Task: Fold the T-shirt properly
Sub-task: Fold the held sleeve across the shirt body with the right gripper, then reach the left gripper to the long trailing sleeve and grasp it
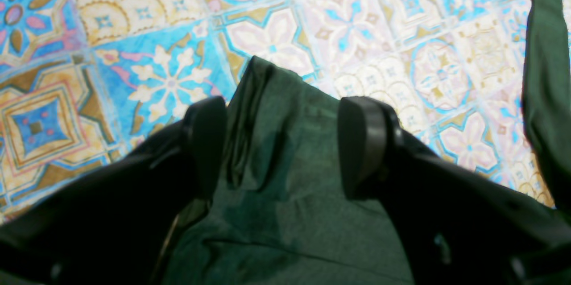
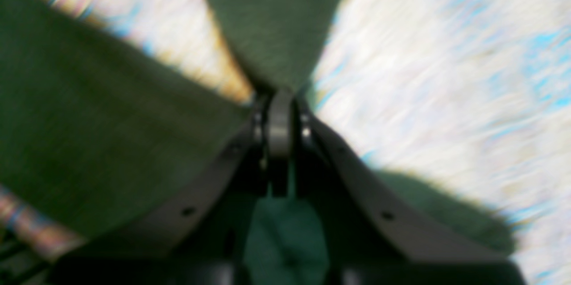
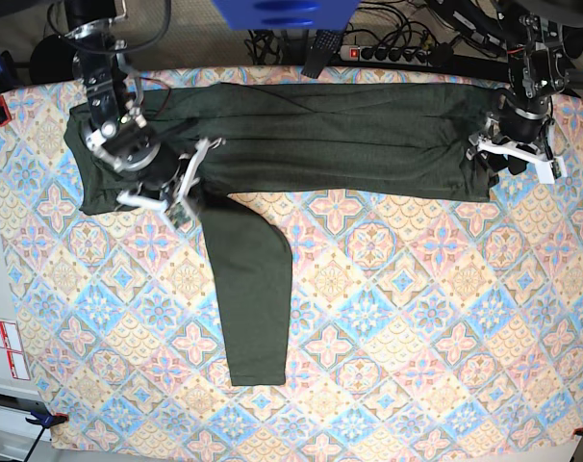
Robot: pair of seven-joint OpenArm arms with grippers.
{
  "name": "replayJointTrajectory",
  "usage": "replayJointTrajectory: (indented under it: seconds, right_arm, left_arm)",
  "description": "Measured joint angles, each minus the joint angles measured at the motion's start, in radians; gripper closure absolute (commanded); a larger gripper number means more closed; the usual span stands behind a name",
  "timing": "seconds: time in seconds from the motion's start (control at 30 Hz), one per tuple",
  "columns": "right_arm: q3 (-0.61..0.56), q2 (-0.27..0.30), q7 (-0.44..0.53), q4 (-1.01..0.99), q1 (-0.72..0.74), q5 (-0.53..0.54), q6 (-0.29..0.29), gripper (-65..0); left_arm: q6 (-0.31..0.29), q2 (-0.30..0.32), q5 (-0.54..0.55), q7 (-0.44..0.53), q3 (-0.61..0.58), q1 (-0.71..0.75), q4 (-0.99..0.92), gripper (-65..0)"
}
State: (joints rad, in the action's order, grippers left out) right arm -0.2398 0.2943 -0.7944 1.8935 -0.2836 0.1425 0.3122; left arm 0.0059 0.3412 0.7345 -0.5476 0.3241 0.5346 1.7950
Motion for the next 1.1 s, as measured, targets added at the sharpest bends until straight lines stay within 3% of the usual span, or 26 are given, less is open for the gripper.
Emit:
replayJointTrajectory:
  seconds: [0.17,0.47,0.57,0.73,0.83,1.03,1.1]
  right_arm:
    - [-0.029,-0.001,-0.012,0.002,-0.093,0.009,0.006,-0.2]
    - [-0.33,0.149,-0.012,0.005,-0.076,0.013,0.013,-0.2]
    - [-0.396,0.172,-0.008,0.003,-0.027,0.011,0.006,0.0]
    - [-0.407,0.175,-0.001,0.003,0.003,0.002,0.002,-0.3]
    - [-0.407,0.183,-0.01,0.003,-0.004,0.004,0.006,-1.8]
    - [-0.404,0.2,-0.07,0.003,0.0,0.002,0.002,-10.9]
    - [-0.405,0.197,-0.07,0.003,0.002,0.007,0.003,-12.8]
  left_arm:
    - [0.001,0.002,0.0,0.001,0.0,-0.002,-0.001,-39.3]
    - [0.011,0.006,-0.006,0.001,-0.021,-0.02,-0.002,-39.3]
    - [-0.006,0.002,0.002,0.001,-0.04,-0.03,-0.003,-39.3]
    - [0.012,0.005,-0.011,-0.006,-0.056,-0.052,-0.005,-39.3]
    - [0.0,0.001,-0.007,-0.095,-0.099,-0.123,-0.006,-39.3]
    - [0.003,-0.001,-0.013,-0.223,-0.224,-0.365,-0.093,-39.3]
    - [0.004,-0.021,-0.01,-0.226,-0.265,-0.438,-0.134,-39.3]
